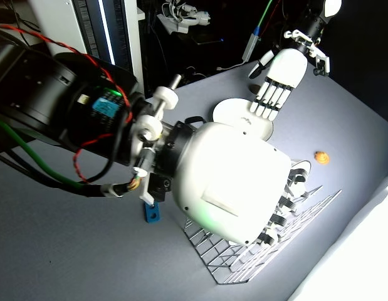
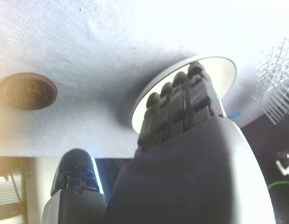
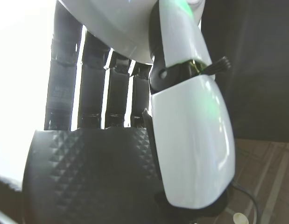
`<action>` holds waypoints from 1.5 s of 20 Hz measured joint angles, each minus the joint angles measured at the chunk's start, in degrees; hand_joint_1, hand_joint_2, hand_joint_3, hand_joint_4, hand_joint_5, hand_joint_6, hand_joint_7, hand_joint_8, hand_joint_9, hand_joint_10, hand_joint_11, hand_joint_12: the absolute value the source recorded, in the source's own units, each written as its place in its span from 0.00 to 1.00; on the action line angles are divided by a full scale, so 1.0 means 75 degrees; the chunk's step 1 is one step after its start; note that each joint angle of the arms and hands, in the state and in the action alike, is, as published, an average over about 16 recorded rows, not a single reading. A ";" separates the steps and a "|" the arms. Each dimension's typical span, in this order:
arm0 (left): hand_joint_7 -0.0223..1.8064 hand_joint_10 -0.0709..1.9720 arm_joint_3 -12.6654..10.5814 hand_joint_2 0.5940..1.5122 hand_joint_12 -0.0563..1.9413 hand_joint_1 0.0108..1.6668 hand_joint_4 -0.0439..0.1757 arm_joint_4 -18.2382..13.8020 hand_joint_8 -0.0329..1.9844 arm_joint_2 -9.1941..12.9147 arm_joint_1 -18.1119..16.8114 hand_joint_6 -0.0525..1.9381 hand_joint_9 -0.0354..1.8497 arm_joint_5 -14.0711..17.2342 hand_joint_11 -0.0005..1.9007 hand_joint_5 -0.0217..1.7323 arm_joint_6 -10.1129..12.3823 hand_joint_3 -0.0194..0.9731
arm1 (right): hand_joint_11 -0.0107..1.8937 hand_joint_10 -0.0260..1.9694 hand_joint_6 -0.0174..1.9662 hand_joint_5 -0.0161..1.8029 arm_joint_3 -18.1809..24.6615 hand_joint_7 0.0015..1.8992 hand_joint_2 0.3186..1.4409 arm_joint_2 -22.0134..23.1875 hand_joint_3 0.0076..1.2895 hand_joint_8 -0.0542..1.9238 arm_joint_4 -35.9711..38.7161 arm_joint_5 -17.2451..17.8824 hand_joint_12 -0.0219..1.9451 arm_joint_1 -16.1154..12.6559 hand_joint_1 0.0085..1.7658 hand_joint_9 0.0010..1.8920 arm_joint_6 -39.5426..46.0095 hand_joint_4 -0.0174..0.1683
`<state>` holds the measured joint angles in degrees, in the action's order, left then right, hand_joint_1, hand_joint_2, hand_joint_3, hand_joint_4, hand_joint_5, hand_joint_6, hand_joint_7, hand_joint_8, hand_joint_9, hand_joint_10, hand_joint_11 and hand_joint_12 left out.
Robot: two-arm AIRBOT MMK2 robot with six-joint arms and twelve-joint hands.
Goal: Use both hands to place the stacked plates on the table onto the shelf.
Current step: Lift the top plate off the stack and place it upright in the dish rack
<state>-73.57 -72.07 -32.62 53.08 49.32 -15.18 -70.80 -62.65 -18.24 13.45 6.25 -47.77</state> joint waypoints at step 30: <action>0.02 0.03 0.0394 0.62 0.01 0.01 0.22 0.0900 0.01 0.0041 0.0453 0.03 0.02 -0.0474 0.01 0.02 -0.0018 0.03 | 0.42 0.37 0.51 0.47 -0.1065 0.52 0.66 -0.0837 0.01 0.41 -0.0046 -0.0018 0.58 0.0697 0.72 0.52 0.0076 0.05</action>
<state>-70.62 -65.32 -32.32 56.48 45.76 -15.31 -78.79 -68.93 -18.58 13.31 11.48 -47.21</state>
